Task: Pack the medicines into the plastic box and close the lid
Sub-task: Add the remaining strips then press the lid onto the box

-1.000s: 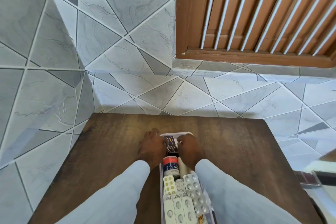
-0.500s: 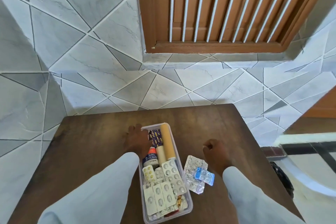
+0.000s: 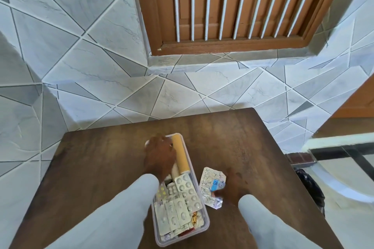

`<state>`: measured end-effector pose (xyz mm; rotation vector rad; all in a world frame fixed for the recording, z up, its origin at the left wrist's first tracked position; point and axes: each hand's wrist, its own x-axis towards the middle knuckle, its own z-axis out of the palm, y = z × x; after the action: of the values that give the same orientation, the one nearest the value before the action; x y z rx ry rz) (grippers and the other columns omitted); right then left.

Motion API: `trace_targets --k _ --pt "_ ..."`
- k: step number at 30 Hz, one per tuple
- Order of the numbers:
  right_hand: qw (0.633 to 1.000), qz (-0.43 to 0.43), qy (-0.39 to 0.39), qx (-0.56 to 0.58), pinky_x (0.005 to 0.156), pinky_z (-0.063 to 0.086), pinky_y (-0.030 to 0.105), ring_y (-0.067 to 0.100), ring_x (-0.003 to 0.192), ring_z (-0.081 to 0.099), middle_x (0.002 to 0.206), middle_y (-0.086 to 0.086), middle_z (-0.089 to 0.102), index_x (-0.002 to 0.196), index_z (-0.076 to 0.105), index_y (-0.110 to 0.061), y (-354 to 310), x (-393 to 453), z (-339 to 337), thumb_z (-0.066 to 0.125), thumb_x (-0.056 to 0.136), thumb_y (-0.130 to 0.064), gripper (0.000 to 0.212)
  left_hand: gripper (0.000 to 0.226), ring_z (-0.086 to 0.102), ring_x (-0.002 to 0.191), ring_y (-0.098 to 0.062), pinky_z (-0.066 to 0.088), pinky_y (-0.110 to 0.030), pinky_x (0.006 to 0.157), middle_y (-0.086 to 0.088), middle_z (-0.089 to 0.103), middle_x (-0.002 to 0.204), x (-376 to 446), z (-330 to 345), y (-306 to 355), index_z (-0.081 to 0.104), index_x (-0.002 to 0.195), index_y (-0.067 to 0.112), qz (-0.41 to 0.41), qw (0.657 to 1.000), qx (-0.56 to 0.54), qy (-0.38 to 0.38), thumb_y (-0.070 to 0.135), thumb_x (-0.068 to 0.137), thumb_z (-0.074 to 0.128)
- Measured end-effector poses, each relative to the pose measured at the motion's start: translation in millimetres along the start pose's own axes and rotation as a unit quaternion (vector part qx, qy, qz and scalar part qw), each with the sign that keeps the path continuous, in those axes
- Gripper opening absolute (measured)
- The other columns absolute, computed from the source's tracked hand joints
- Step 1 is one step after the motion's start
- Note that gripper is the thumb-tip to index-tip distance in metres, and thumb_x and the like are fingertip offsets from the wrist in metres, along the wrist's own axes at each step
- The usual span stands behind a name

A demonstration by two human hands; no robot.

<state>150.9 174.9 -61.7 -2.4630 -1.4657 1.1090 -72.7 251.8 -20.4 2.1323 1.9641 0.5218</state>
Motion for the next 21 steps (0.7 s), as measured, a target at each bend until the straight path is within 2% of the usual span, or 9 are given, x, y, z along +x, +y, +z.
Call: trace_targets --k 3,5,6,8,11,12,16,18,21 --pt "1.0 -0.004 -0.011 -0.007 0.103 0.045 0.037 0.025 0.121 0.056 0.132 0.006 0.058 0.131 0.054 -0.023 -2.2 6.9 10.3 0.078 0.07 -0.041 0.068 0.019 0.054 0.103 -0.024 0.044 -0.039 0.092 -0.007 0.057 0.11 -24.9 12.7 51.3 0.06 0.106 0.013 0.056 0.982 -0.155 -0.094 0.018 0.095 0.046" --pt "1.0 0.004 -0.028 -0.007 0.083 0.054 0.03 0.021 0.1 0.066 0.102 0.003 0.069 0.104 0.067 -0.026 -2.7 7.7 10.8 0.074 0.069 -0.037 0.037 0.029 0.054 0.115 -0.024 0.043 -0.036 0.101 -0.006 0.057 0.125 -36.7 26.9 80.4 0.059 0.122 0.016 0.037 0.968 -0.189 -0.16 0.021 0.096 0.046" --pt "1.0 0.012 -0.019 -0.004 0.07 0.052 0.024 0.018 0.087 0.069 0.086 -0.001 0.068 0.082 0.063 -0.027 -4.0 5.6 8.7 0.072 0.07 -0.035 0.018 0.036 0.051 0.123 -0.024 0.039 -0.034 0.107 -0.006 0.054 0.134 -39.4 33.5 90.2 0.055 0.13 0.015 0.006 0.961 -0.2 -0.189 0.021 0.096 0.046" --pt "0.999 0.028 -0.005 0.033 0.067 0.046 0.023 0.021 0.087 0.068 0.091 0.003 0.069 0.065 0.046 -0.026 -7.2 2.1 5.7 0.071 0.077 -0.03 0.028 0.044 0.041 0.136 -0.023 0.031 -0.03 0.114 -0.007 0.044 0.148 -41.4 42.2 102.1 0.046 0.141 0.013 -0.054 0.944 -0.228 -0.232 0.018 0.097 0.045" --pt "0.995 0.029 0.014 0.091 0.077 0.044 0.032 0.033 0.105 0.063 0.114 0.019 0.066 0.089 0.065 -0.012 -8.5 5.1 7.0 0.07 0.084 -0.021 0.012 0.051 0.033 0.142 -0.024 0.027 -0.032 0.118 -0.006 0.034 0.155 -38.4 47.1 108.4 0.038 0.146 0.013 -0.11 0.924 -0.251 -0.266 0.012 0.095 0.046" --pt "0.995 0.024 0.011 0.096 0.08 0.046 0.033 0.033 0.107 0.063 0.116 0.019 0.066 0.1 0.067 -0.007 -7.5 9.4 8.9 0.068 0.085 -0.02 0.021 0.053 0.032 0.143 -0.025 0.027 -0.033 0.118 -0.006 0.034 0.155 -35.8 48.1 110.0 0.037 0.147 0.013 -0.124 0.919 -0.255 -0.273 0.01 0.095 0.046" --pt "0.98 0.027 0.023 0.194 0.066 0.05 0.033 0.026 0.075 0.064 0.086 0.014 0.07 0.082 0.07 -0.008 -6.9 11.7 8.4 0.072 0.075 -0.012 0.008 0.052 0.046 0.131 -0.029 0.039 -0.04 0.111 -0.013 0.046 0.146 -22.9 47.4 105.3 0.043 0.142 0.01 -0.171 0.897 -0.293 -0.282 0.004 0.091 0.044" --pt "0.966 0.026 0.019 0.255 0.06 0.05 0.032 0.024 0.066 0.062 0.075 0.013 0.067 0.077 0.068 -0.005 -6.5 12.9 5.0 0.073 0.076 -0.009 0.007 0.05 0.053 0.121 -0.025 0.045 -0.033 0.102 -0.012 0.05 0.141 -18.1 44.0 100.3 0.045 0.139 0.01 -0.175 0.888 -0.331 -0.267 0.001 0.09 0.041" --pt "0.953 0.012 0.028 0.302 0.078 0.057 0.037 0.027 0.087 0.068 0.099 0.014 0.07 0.107 0.063 -0.007 -4.2 18.3 -6.7 0.07 0.083 -0.018 0.027 0.044 0.055 0.119 -0.019 0.041 -0.022 0.092 -0.006 0.059 0.132 -9.5 31.3 90.0 0.056 0.13 0.015 -0.159 0.906 -0.342 -0.194 0.002 0.089 0.046"
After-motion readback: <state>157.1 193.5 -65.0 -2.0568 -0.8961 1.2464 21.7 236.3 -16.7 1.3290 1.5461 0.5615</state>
